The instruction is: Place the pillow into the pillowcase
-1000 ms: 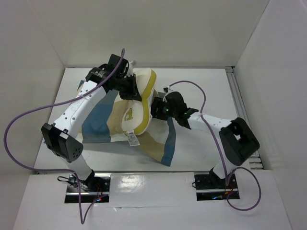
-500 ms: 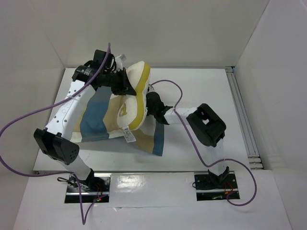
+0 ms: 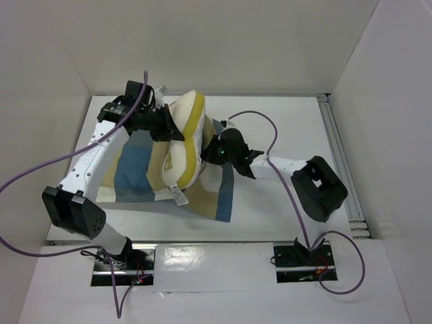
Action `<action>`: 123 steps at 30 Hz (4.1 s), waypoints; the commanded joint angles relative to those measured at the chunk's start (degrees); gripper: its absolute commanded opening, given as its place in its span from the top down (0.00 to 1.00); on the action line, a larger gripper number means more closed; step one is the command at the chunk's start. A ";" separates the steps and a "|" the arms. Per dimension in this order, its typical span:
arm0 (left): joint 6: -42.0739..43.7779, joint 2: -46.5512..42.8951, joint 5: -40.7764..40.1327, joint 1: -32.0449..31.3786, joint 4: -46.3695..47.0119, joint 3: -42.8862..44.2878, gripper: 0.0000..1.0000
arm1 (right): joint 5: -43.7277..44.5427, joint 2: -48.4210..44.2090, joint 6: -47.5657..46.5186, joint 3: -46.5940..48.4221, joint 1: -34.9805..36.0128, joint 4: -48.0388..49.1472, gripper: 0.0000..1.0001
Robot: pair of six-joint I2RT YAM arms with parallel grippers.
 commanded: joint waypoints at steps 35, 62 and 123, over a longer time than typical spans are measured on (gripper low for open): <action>-1.86 8.96 -14.81 -5.27 7.29 -8.94 1.00 | 7.78 -24.39 -8.85 -10.16 -12.35 -29.06 0.90; -1.95 11.50 -13.58 -12.39 8.61 -7.09 1.00 | 17.28 -27.02 -4.20 -12.17 -11.22 -29.95 1.00; 4.47 7.20 -19.91 -13.97 2.47 -7.55 0.64 | 9.46 -23.33 -0.76 -15.43 -17.19 -10.61 1.00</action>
